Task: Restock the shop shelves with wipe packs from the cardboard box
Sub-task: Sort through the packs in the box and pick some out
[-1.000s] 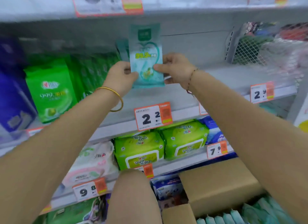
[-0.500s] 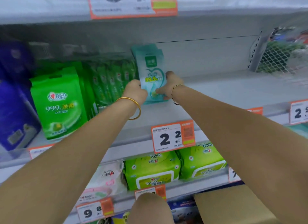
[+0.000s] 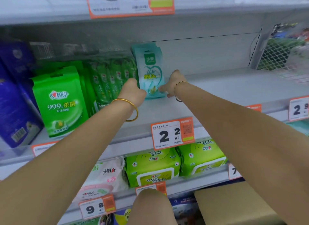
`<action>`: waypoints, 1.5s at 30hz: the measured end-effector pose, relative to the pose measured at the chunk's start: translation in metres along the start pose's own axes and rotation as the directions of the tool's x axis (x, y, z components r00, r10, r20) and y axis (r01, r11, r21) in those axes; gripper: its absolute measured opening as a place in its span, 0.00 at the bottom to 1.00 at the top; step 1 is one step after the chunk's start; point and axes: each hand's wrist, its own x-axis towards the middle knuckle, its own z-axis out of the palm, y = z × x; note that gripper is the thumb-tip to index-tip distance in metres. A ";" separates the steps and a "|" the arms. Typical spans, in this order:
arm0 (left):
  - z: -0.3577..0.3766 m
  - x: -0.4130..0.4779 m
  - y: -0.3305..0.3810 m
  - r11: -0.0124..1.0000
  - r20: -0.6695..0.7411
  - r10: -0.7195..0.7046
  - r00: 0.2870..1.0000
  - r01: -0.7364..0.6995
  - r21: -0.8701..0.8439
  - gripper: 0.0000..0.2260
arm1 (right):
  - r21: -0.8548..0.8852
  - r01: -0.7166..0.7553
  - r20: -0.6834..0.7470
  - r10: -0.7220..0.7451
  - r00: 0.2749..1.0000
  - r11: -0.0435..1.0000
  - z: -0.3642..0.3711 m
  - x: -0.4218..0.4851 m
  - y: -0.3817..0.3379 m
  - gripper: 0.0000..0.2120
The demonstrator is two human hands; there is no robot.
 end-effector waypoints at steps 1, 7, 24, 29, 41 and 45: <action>-0.003 -0.012 0.004 0.999 -0.001 0.011 1.000 -0.011 -0.036 0.09 | 0.035 0.006 0.004 -0.006 1.000 0.999 -0.010 -0.010 0.000 0.25; 0.008 -0.125 0.027 0.932 0.177 0.245 0.953 -0.182 -0.313 0.17 | 0.309 0.236 -0.078 -0.223 0.972 0.921 -0.077 -0.120 0.030 0.12; 0.287 -0.246 -0.078 0.831 0.930 -0.124 0.347 -0.476 0.289 0.20 | -0.329 -0.757 0.017 0.806 0.592 0.564 -0.111 -0.295 0.471 0.07; 0.303 -0.242 -0.092 0.817 0.932 -0.166 0.322 -0.484 0.313 0.20 | -0.448 -0.724 -0.110 0.772 0.626 0.524 -0.081 -0.297 0.520 0.17; 0.318 -0.239 -0.095 0.849 0.932 -0.178 0.317 -0.429 0.308 0.18 | -0.315 -0.793 -0.245 0.762 0.599 0.522 -0.058 -0.270 0.553 0.15; 0.317 -0.239 -0.097 0.853 0.930 -0.165 0.328 -0.426 0.301 0.19 | -0.516 -0.665 -0.267 0.637 0.724 0.540 -0.067 -0.271 0.541 0.07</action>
